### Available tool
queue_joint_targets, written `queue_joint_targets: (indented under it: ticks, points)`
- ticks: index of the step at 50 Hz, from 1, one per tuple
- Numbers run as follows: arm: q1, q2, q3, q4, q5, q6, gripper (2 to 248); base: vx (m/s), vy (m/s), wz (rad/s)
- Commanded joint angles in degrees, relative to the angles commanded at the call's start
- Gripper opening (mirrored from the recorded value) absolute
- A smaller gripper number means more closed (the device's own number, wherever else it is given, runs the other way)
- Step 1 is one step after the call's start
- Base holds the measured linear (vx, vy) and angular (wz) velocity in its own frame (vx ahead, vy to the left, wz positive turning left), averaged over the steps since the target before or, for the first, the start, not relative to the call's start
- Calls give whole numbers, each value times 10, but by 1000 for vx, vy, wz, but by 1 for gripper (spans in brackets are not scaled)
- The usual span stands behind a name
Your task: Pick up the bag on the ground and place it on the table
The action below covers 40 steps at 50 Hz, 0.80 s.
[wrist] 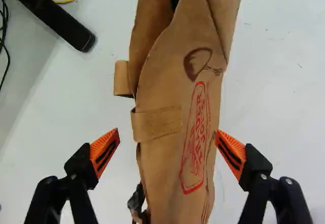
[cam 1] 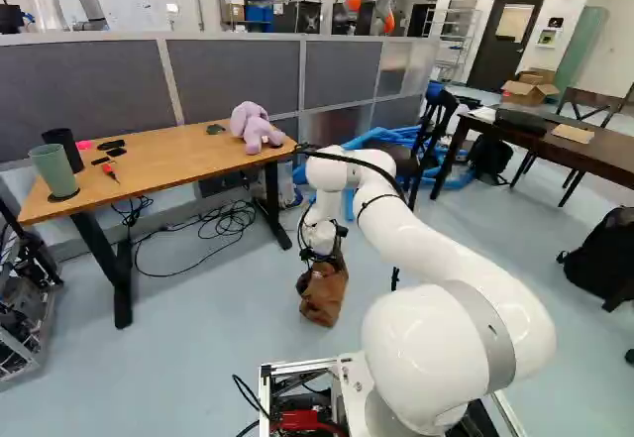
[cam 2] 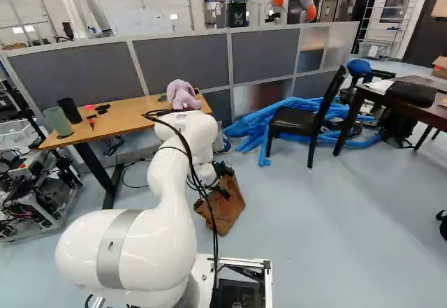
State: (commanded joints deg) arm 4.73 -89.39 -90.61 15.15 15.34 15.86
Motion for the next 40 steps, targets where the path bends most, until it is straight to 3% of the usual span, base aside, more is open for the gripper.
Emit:
queue_joint_targets:
  ticks: [8, 9, 13, 14, 19, 20, 24, 25, 29, 30, 34, 35, 40]
  points:
    - [0, 0, 0, 0, 0, 0, 235, 0, 0, 0]
    - [0, 0, 0, 0, 0, 0, 198, 0, 0, 0]
    - [0, 0, 0, 0, 0, 0, 198, 0, 0, 0]
    - [0, 0, 0, 0, 0, 0, 161, 0, 0, 0]
    - [0, 0, 0, 0, 0, 0, 161, 0, 0, 0]
    - [0, 0, 0, 0, 0, 0, 122, 0, 0, 0]
    - [0, 0, 0, 0, 0, 0, 122, 0, 0, 0]
    - [0, 0, 0, 0, 0, 0, 84, 0, 0, 0]
    - [0, 0, 0, 0, 0, 0, 84, 0, 0, 0]
    - [0, 0, 0, 0, 0, 0, 47, 0, 0, 0]
    - [0, 0, 0, 0, 0, 0, 47, 0, 0, 0]
    - [0, 0, 0, 0, 0, 0, 21, 0, 0, 0]
    - [0, 0, 0, 0, 0, 0, 21, 0, 0, 0]
